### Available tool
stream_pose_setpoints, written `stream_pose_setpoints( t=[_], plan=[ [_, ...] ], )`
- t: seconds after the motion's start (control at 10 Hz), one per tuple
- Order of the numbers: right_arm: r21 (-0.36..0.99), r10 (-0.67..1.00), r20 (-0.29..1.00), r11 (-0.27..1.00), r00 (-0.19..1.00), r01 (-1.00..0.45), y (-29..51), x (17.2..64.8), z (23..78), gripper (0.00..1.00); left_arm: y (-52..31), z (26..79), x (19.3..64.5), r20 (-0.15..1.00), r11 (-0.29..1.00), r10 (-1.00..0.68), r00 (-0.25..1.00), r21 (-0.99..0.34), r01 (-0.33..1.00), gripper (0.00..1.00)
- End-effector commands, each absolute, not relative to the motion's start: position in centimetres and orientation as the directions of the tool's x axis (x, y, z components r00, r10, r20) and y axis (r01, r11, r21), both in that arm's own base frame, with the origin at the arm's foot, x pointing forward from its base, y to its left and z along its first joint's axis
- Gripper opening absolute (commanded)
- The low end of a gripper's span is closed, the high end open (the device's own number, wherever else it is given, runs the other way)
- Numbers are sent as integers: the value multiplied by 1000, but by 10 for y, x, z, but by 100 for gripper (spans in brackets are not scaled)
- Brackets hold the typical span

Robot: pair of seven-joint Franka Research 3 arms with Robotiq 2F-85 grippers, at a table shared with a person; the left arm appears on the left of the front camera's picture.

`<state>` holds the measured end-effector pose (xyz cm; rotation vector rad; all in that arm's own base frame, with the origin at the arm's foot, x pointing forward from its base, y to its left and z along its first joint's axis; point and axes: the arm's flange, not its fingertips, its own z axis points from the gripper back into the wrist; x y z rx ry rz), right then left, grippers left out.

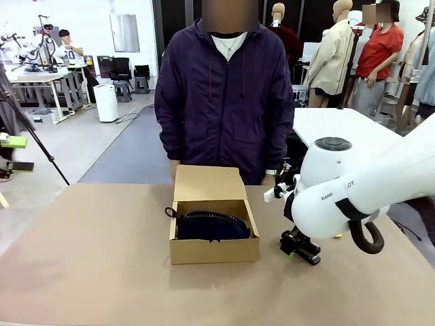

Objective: Pack the items into the box.
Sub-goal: Pick up the item indicated by the person and place it inside the Mailer Box.

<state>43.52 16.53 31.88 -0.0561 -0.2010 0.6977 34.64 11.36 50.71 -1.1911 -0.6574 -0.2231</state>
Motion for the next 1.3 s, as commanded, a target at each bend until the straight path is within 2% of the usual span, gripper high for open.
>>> stream_pose_setpoints(
  t=[0.0,0.5,1.2],
  plan=[
    [-132,642,165,767,749,-628,171,445,307,100,117,510,344,574,372,161,803,-789,489,100],
    [-155,614,221,789,758,-594,162,452,297,100,117,510,344,574,372,161,803,-789,489,100],
    [-162,592,225,806,774,-569,156,459,289,100,117,510,344,574,372,161,803,-789,489,100]
  ],
)
